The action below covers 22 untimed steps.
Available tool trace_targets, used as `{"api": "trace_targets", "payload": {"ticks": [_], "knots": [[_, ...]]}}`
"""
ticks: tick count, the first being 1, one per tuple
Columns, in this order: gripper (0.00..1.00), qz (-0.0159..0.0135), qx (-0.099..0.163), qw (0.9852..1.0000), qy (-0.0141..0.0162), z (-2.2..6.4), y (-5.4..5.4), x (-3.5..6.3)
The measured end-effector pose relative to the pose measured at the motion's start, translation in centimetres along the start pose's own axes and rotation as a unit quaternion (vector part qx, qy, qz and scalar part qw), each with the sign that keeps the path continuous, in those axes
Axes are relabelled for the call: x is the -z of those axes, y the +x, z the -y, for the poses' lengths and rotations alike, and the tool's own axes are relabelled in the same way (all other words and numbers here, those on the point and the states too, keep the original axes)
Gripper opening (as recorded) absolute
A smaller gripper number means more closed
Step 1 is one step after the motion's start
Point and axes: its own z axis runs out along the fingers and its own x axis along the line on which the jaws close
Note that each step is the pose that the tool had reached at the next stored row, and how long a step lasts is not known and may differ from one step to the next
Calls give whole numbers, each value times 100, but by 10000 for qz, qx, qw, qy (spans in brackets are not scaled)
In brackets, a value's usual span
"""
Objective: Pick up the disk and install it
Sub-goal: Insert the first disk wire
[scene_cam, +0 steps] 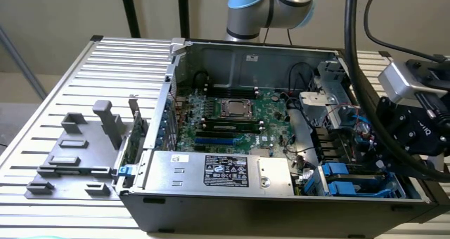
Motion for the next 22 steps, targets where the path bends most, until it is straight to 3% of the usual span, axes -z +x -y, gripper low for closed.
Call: {"api": "trace_targets", "payload": {"ticks": [3,10,15,22], "knots": [[16,-85,-14,10000,5,0,-45,-6],[16,-236,-43,9997,8,9,-110,-15],[16,-278,-58,9996,10,10,-123,-26],[16,-310,-87,9995,12,10,-161,-42]]}}
